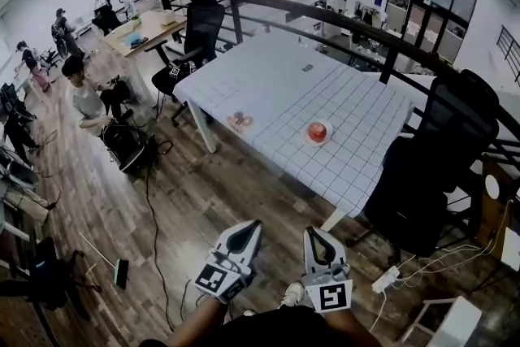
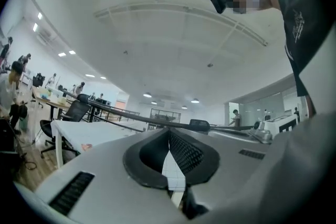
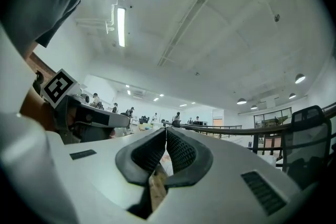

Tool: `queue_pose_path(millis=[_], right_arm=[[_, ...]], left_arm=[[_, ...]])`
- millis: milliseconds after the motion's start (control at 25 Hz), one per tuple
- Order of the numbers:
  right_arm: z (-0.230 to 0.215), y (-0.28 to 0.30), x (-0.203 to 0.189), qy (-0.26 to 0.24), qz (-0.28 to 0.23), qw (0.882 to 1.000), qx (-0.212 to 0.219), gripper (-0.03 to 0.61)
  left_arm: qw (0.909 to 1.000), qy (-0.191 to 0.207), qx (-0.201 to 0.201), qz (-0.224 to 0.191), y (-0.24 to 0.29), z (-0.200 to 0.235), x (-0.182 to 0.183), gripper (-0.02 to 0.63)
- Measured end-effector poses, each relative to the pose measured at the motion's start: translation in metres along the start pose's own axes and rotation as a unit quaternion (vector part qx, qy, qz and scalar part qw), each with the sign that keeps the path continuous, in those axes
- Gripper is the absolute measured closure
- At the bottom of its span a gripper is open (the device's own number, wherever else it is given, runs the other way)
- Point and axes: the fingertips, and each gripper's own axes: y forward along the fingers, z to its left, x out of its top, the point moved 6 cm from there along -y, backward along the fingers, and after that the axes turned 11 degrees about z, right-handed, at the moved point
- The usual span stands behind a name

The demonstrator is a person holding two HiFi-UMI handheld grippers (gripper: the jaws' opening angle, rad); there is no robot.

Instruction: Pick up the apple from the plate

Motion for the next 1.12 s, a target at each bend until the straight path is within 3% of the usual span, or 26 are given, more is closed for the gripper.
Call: queue_pose_path(millis=[320, 520, 760, 960, 1120], right_arm=[[-0.042, 0.027, -0.017, 0.01, 0.003, 1.0, 0.014, 0.554], [-0.066, 0.057, -0.017, 0.007, 0.012, 1.0, 0.022, 0.554], [-0.069, 0.105, -0.01, -0.003, 0.007, 1.0, 0.011, 0.554], [-0.082, 0.162, -0.001, 0.001, 0.012, 1.0, 0.007, 0.554], [-0.088, 0.207, -0.016, -0.003, 0.017, 1.0, -0.008, 0.554]], left_arm=[[0.9992, 0.021, 0.021, 0.027, 0.042, 0.014, 0.002, 0.591], [0.9932, 0.105, 0.014, 0.048, 0.081, 0.017, 0.007, 0.591], [0.9931, 0.108, -0.017, 0.042, 0.111, 0.046, 0.009, 0.591], [0.987, 0.152, -0.048, 0.022, 0.163, 0.086, 0.043, 0.591], [0.9919, 0.1, -0.076, 0.016, 0.196, 0.131, 0.046, 0.591]])
